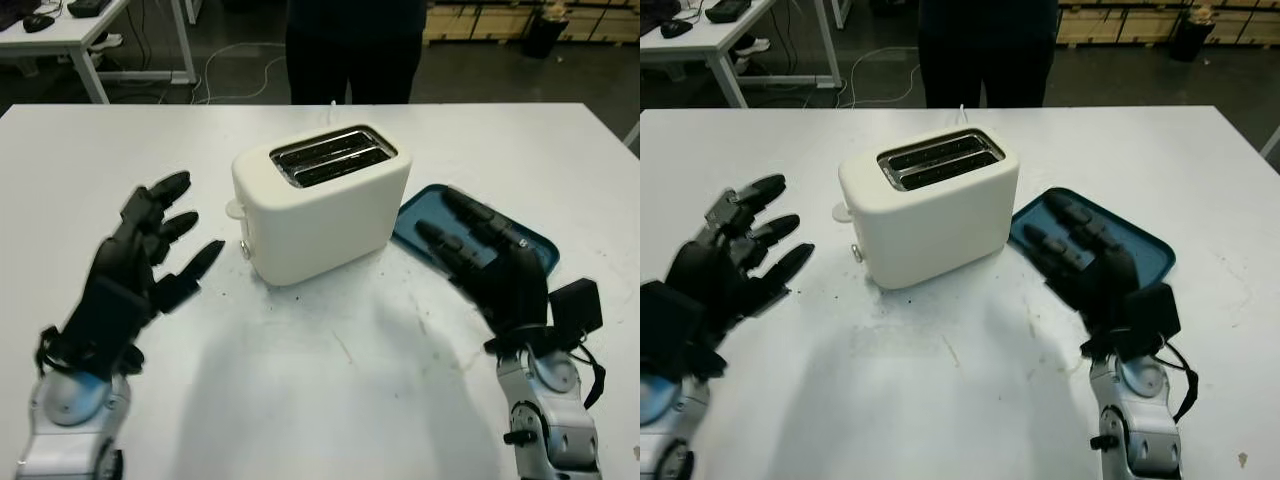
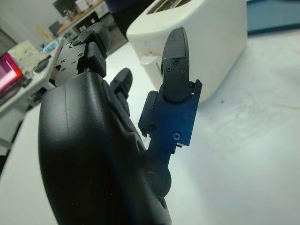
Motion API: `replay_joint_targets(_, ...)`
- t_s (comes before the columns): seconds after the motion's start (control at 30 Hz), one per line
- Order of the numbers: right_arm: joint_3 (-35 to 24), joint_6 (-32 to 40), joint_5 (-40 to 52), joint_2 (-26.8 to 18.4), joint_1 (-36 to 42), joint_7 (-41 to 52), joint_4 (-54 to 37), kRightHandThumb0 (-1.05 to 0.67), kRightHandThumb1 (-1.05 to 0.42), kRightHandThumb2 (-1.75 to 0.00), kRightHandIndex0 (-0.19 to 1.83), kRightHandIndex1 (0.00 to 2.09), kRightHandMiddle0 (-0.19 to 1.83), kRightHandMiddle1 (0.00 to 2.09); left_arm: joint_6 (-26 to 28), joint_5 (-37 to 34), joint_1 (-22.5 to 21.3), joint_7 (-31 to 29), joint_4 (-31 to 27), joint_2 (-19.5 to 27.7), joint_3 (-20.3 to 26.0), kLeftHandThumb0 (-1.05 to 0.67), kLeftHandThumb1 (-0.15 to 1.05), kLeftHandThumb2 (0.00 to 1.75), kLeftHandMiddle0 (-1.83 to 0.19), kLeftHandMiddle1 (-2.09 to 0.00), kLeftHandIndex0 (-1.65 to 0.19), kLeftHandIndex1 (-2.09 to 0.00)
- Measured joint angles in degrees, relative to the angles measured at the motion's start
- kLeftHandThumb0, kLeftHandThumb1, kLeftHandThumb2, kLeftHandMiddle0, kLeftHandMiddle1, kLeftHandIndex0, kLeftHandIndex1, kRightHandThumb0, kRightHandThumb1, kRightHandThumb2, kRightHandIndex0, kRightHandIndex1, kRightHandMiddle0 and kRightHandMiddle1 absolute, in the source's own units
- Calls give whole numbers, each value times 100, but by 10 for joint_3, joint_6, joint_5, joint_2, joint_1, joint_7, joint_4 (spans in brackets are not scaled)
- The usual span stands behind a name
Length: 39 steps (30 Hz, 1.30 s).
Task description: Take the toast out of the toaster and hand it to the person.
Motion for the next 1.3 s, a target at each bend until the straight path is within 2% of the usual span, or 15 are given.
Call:
replay_joint_targets(0.3,37,-1,-65,20,26,-46,-23,-64,-68,0,74,6,68,2,-20,22,31,15,38,-22,-49,-51,92,32,0,-71,-9,-34)
replay_joint_targets(0.43,57,-23,-110,38,11,-70,23,-67,-67,0,75,6,70,2,-40,26,33,15,59,-28,-64,-46,92,41,0,-65,-8,-35)
replay_joint_targets(0.6,66,-34,-133,51,0,-78,60,-65,-68,0,78,7,72,2,-53,37,37,17,64,-32,-77,-48,92,44,0,-75,-5,-43)
replay_joint_targets(0.87,70,-38,-154,52,-1,-81,66,-65,-68,0,80,8,73,1,-43,43,41,23,61,-44,-99,-52,92,43,0,-77,0,-53)
replay_joint_targets(1.07,69,-38,-156,56,-1,-85,66,-66,-69,0,80,7,73,1,-31,43,49,23,59,-45,-107,-53,92,41,0,-71,0,-50)
replay_joint_targets(1.3,65,-43,-159,61,-1,-95,66,-69,-69,0,81,8,75,1,-30,43,51,23,56,-47,-106,-53,92,42,0,-74,0,-52)
